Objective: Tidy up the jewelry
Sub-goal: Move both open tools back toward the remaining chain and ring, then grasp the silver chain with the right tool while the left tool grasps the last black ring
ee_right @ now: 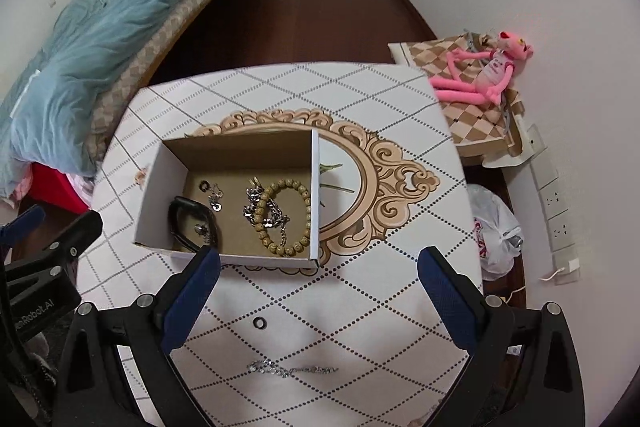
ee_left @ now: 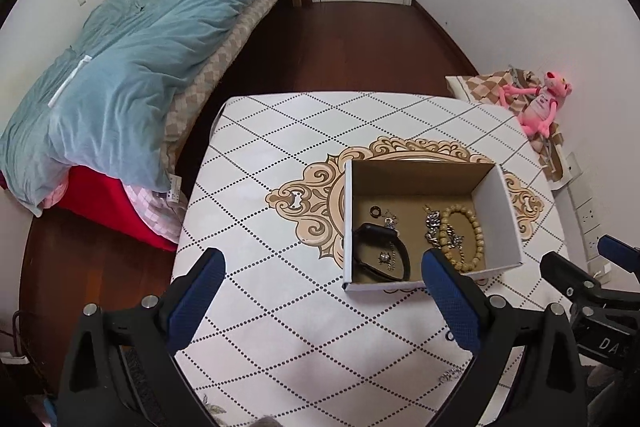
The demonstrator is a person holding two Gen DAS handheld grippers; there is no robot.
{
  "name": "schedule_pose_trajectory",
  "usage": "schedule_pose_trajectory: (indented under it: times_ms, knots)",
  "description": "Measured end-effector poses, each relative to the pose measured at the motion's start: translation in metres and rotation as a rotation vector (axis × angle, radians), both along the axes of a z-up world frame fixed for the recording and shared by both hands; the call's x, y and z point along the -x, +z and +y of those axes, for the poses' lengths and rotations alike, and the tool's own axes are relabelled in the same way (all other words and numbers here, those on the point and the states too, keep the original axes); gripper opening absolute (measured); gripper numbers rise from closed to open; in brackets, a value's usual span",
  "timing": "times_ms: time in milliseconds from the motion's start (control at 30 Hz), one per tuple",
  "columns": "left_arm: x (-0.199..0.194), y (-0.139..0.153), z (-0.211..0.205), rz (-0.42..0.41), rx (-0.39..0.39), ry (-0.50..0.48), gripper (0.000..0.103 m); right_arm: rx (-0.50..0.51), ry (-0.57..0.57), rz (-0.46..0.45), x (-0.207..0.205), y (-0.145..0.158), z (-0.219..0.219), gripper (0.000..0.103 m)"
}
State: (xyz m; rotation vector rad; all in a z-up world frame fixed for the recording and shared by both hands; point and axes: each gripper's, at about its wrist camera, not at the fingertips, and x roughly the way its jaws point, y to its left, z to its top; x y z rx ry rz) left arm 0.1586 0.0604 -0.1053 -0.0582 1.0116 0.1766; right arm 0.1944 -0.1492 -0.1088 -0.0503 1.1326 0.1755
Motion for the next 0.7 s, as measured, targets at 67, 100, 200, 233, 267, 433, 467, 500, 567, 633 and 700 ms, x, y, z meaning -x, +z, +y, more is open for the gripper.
schedule_pose_trajectory:
  times_ms: [67, 100, 200, 233, 267, 433, 467, 500, 567, 633, 700]
  knots:
    - [0.008, 0.005, -0.001, -0.009, -0.003, 0.0, 0.1, -0.014, -0.008, -0.012, 0.006, 0.007, -0.004, 0.1]
    - [0.012, 0.006, -0.002, -0.011, -0.007, 0.0, 0.1, -0.023, -0.013, -0.014, 0.012, 0.01, -0.007, 0.1]
    - [0.024, 0.005, -0.004, -0.008, -0.013, 0.001, 0.1, -0.036, -0.024, 0.004, 0.026, 0.005, -0.017, 0.1]
    - [0.028, 0.002, -0.005, -0.002, -0.014, 0.002, 0.1, -0.034, -0.028, 0.012, 0.031, 0.0, -0.019, 0.1]
    - [0.032, -0.002, -0.006, 0.007, -0.017, 0.001, 0.1, -0.034, -0.034, 0.029, 0.036, -0.007, -0.023, 0.1]
    - [0.05, -0.041, -0.013, 0.083, -0.049, 0.0, 0.1, -0.075, -0.069, 0.127, 0.062, -0.059, -0.04, 0.1]
    - [0.053, -0.048, -0.014, 0.094, -0.053, 0.0, 0.1, -0.079, -0.066, 0.144, 0.067, -0.071, -0.041, 0.1]
    - [0.056, -0.058, -0.015, 0.113, -0.059, 0.002, 0.1, -0.078, -0.061, 0.156, 0.072, -0.083, -0.042, 0.1]
    - [0.06, -0.075, -0.014, 0.146, -0.064, 0.01, 0.1, -0.066, -0.045, 0.163, 0.08, -0.098, -0.04, 0.1]
    - [0.064, -0.09, -0.013, 0.178, -0.069, 0.017, 0.1, -0.04, -0.021, 0.149, 0.086, -0.111, -0.037, 0.097]
    - [0.069, -0.1, -0.012, 0.197, -0.07, 0.025, 0.1, -0.015, 0.013, 0.131, 0.089, -0.12, -0.033, 0.092]
